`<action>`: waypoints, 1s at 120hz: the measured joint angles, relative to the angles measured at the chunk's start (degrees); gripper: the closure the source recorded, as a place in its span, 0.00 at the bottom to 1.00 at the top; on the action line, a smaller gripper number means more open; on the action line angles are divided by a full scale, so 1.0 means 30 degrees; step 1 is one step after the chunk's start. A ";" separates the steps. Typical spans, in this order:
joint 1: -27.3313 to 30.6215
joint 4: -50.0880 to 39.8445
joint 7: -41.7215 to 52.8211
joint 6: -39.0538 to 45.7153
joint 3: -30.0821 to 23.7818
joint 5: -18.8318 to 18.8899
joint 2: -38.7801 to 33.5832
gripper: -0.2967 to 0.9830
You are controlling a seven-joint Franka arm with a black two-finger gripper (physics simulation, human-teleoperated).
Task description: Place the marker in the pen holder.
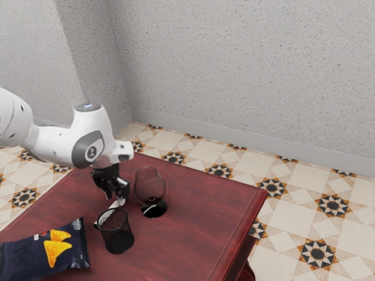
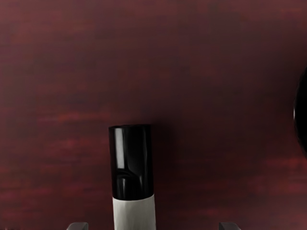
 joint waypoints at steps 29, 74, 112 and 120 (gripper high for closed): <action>0.0022 -0.0004 -0.1463 0.0240 -0.0001 -0.0010 0.0492 0.56; 0.0207 -0.0032 -0.2763 0.0308 0.0021 0.0056 0.0647 0.75; 0.0251 -0.0435 -0.3595 -0.0805 0.0029 0.0422 -0.2065 0.84; 0.0238 -0.0591 -0.3759 -0.1195 0.0032 0.0475 -0.2830 0.84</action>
